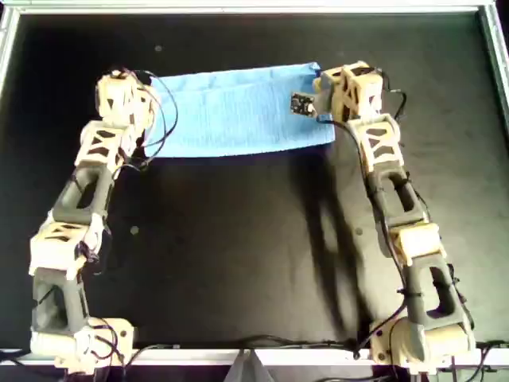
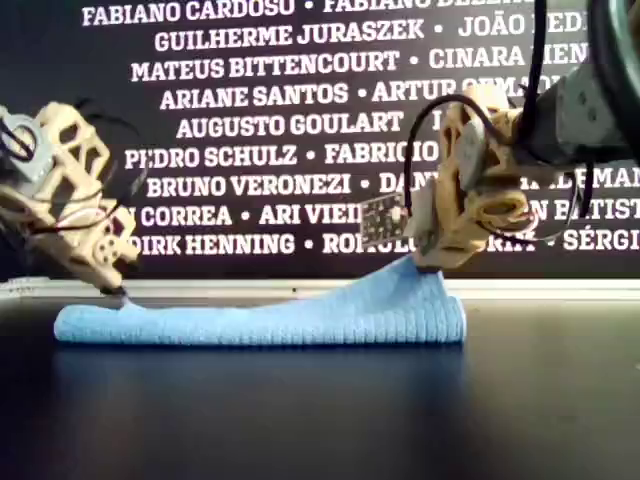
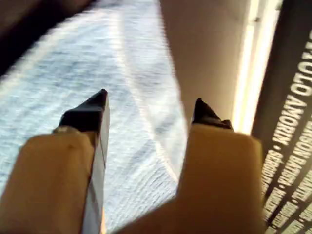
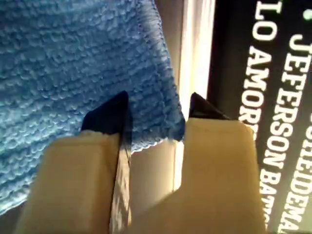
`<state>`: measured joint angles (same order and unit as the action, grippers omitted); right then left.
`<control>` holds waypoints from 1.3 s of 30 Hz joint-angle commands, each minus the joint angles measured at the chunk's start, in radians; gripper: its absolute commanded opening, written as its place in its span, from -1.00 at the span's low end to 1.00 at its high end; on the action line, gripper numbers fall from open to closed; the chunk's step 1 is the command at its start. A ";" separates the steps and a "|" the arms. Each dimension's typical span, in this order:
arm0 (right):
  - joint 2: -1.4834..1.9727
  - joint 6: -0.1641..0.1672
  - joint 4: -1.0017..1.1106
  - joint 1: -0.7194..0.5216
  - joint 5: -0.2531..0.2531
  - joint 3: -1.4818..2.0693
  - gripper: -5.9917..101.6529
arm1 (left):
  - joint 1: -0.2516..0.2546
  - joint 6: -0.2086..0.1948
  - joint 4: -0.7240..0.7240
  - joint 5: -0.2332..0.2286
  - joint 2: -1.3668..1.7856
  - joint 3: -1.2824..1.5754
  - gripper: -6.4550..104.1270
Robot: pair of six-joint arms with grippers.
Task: Fold a cloth
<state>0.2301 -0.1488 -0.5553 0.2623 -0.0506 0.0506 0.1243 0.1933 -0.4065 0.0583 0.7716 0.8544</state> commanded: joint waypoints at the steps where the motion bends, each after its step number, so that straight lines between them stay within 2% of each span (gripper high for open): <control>1: 0.060 -0.005 0.046 -0.017 0.002 -0.129 0.03 | -0.025 0.003 0.015 -0.005 0.054 -0.064 0.22; 6: 0.038 -0.003 0.046 -0.029 -0.015 -0.158 0.08 | -0.025 0.003 0.015 -0.005 0.055 -0.061 0.22; 8: 0.038 0.003 0.046 -0.029 -0.017 -0.158 0.18 | -0.025 0.003 0.015 -0.005 0.055 -0.060 0.22; 12: 0.035 0.041 0.046 -0.025 0.000 -0.155 0.41 | -0.023 0.003 0.015 -0.005 0.055 -0.061 0.22; 14: 0.034 0.046 0.046 -0.023 0.002 -0.140 0.48 | -0.017 0.003 0.015 -0.005 0.055 -0.061 0.22; 21: 0.048 0.046 0.026 -0.026 -0.015 -0.156 0.50 | -0.011 0.003 0.000 -0.005 0.063 -0.051 0.22; 25: 0.094 0.048 0.006 -0.029 -0.014 -0.160 0.50 | -0.021 -0.011 -0.009 -0.006 0.187 -0.035 0.22; 28: 0.215 0.048 -0.121 -0.034 0.000 -0.144 0.50 | -0.026 -0.011 -0.054 -0.006 0.351 0.066 0.22; 33: 0.411 0.048 -0.488 -0.046 0.002 -0.158 0.50 | -0.021 -0.012 -0.153 -0.006 0.730 0.347 0.22; 39: 0.649 0.046 -0.896 -0.054 0.003 -0.160 0.50 | -0.026 -0.014 -0.160 -0.006 1.149 0.689 0.22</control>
<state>0.6673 -0.1074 -1.2993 0.2102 -0.0506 -0.0276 0.1243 0.1825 -0.5645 0.0583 1.6659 1.4557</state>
